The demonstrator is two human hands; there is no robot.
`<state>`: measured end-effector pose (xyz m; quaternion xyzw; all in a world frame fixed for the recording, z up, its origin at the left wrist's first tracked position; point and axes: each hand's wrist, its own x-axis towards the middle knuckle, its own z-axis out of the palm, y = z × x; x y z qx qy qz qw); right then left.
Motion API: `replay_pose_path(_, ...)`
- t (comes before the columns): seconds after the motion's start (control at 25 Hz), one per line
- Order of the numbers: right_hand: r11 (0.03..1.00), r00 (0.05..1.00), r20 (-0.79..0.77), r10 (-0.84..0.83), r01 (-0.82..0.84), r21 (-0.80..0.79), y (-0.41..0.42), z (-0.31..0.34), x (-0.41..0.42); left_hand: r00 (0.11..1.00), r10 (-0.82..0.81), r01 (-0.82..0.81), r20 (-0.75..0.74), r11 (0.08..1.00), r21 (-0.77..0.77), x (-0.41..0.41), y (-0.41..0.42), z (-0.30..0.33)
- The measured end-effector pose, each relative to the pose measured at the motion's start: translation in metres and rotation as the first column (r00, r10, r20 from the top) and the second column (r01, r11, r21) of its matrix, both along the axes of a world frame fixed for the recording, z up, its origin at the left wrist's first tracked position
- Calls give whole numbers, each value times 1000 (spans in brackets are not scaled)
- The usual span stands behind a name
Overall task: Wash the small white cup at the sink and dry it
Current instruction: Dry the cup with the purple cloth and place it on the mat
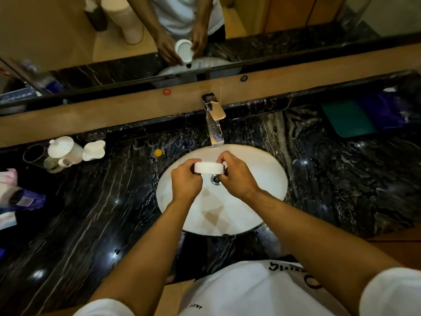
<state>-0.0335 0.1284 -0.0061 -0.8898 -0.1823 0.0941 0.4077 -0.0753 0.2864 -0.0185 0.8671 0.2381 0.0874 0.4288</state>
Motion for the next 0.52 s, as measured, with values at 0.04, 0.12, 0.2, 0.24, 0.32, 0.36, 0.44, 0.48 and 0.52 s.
replay_pose_path(0.04, 1000, 1000, 4, 15, -15, -8, -1, 1, 0, 1000, 30, -30, -2, 999, -22, -2, -3, 0)
replay_pose_path(0.12, 999, 999, 18, 41, -41, -1, -6, 6, 1, 997, 73, -73, 2, 997, -23, -4, -10, 3)
replay_pose_path(0.2, 998, 998, 17, 55, -55, 6, -14, 10, 4, 997, 74, -74, 0, 997, -11, -5, -15, 5)
replay_pose_path(0.24, 999, 999, -9, 48, -48, 17, -19, 11, 4, 998, 64, -64, -4, 997, -38, -6, -17, 6)
replay_pose_path(0.32, 998, 992, -127, 10, -2, 66, -31, 15, 6, 999, 38, -40, -19, 983, -181, -10, -21, 7)
replay_pose_path(0.36, 996, 979, -203, -6, 24, 90, -36, 17, 7, 999, 33, -41, -36, 959, -279, -12, -23, 8)
replay_pose_path(0.44, 993, 951, -310, -4, 41, 115, -45, 20, 8, 997, 38, -66, -73, 898, -434, -19, -28, 9)
replay_pose_path(0.48, 992, 942, -336, 12, 31, 122, -50, 21, 7, 995, 46, -84, -91, 871, -484, -24, -31, 10)
replay_pose_path(0.52, 990, 934, -355, 32, 17, 136, -54, 21, 6, 993, 56, -104, -106, 844, -526, -29, -35, 12)
